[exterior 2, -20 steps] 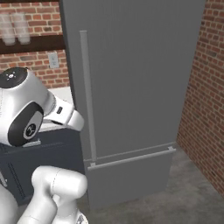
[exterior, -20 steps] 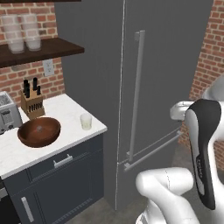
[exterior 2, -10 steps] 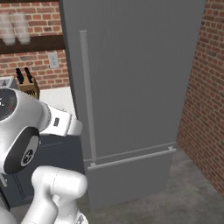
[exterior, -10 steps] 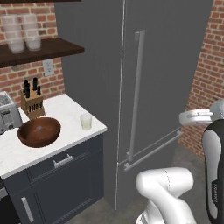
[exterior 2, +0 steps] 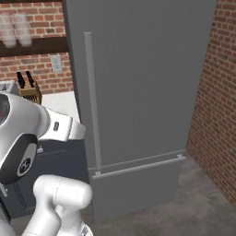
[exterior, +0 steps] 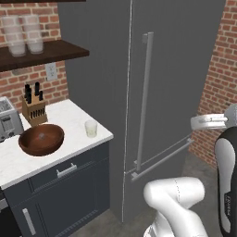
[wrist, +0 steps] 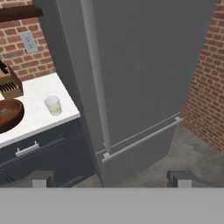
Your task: Grab a lemon wedge from the fridge and one ice cube from the ice bowl, and put them in the glass of lemonade.
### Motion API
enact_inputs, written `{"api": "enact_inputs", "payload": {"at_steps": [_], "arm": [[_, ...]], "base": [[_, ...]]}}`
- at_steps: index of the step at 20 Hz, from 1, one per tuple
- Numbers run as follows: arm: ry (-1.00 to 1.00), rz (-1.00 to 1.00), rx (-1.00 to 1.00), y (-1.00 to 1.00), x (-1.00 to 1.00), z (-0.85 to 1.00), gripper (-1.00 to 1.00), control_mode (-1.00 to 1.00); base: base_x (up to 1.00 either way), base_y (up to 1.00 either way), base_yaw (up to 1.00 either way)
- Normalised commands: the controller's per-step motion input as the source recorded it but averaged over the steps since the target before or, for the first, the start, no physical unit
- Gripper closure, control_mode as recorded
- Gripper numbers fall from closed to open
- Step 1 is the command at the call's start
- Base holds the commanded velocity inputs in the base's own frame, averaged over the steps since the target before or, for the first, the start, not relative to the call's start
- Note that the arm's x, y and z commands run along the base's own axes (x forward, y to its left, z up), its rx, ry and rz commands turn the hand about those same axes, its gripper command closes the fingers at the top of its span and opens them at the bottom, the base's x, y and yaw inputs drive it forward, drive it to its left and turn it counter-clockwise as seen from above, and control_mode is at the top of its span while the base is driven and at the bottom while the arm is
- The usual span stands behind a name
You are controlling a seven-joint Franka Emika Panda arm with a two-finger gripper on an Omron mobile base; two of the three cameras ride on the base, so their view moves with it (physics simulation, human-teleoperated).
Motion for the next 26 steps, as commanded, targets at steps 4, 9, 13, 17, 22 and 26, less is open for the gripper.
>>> {"api": "enact_inputs", "payload": {"at_steps": [4, 9, 13, 17, 22, 26], "arm": [[0.00, 0.04, -0.02, 0.00, 0.00, 0.24, -1.00, -1.00], [0.00, 0.02, -0.05, 0.00, 0.00, 0.30, -1.00, -1.00], [0.01, 0.00, -0.03, 0.03, 0.00, 0.02, -1.00, -1.00], [-0.01, 0.00, 0.00, 0.00, -0.07, 0.00, -1.00, -1.00], [-0.01, 0.00, 0.00, 0.00, -0.05, 0.00, -1.00, 1.00], [0.00, 0.00, 0.00, 0.00, 0.00, 0.00, -1.00, 1.00]], "base": [[0.00, 0.00, 0.00], [0.00, 0.00, 0.00], [0.00, 0.00, 0.00], [0.00, 0.00, 0.00], [-0.27, 0.00, 0.00], [-0.56, 0.01, 0.00]]}}
